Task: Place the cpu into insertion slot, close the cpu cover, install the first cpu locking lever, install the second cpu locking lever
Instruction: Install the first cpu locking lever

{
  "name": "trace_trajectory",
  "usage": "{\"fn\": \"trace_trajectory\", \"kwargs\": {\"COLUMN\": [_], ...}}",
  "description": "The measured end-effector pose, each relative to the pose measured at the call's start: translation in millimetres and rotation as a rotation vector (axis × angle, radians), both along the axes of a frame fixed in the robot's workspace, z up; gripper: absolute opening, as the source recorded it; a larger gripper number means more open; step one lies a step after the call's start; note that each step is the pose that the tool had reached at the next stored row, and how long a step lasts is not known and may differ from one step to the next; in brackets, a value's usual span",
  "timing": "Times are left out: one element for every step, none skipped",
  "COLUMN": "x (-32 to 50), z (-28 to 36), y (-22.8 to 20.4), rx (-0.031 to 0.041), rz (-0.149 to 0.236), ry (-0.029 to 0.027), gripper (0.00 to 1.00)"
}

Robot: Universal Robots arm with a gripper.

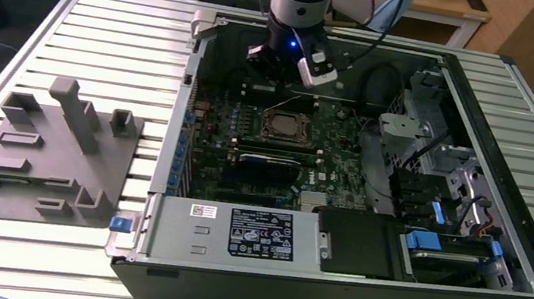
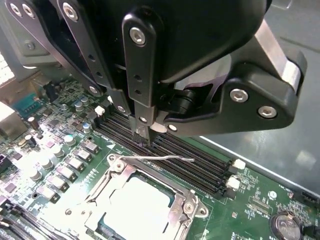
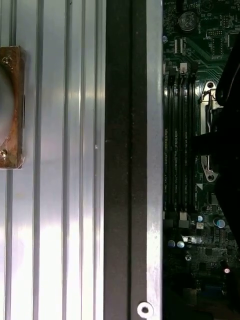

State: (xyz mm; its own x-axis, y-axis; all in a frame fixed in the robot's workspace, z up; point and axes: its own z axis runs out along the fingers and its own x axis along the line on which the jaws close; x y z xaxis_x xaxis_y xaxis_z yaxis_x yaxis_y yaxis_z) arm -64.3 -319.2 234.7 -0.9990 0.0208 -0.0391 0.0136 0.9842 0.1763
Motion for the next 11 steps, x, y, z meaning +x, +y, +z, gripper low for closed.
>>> {"fn": "trace_trajectory", "kwargs": {"x": [0.0, 0.0, 0.1, 0.1, 0.1, 0.1, 0.4, 0.6, 0.9, 1.2, 1.6], "z": [0.0, 0.0, -0.1, -0.1, -0.1, -0.5, -1.0, -1.5, -2.1, -2.6, -3.0], "y": [0.0, 0.0, 0.0, 0.0, 0.0, 0.0, 0.0, 0.0, 0.0, 0.1, 0.1], "rx": [0.0000, 0.0000, 0.0001, 0.0001, 0.0002, 0.0005, 0.0006, 0.0003, 0.0002, 0.0002, 0.0001], "rz": [0.000, 0.000, 0.000, -0.001, -0.001, -0.001, -0.001, 0.000, -0.001, -0.001, -0.001], "ry": [0.0000, -0.0001, -0.0002, -0.0002, -0.0003, -0.0005, -0.0005, -0.0003, -0.0002, -0.0002, -0.0002], "gripper": [0.11, 0.11, 0.11, 0.11, 0.11, 0.11, 0.11, 0.11, 0.11, 0.11, 0.11]}}
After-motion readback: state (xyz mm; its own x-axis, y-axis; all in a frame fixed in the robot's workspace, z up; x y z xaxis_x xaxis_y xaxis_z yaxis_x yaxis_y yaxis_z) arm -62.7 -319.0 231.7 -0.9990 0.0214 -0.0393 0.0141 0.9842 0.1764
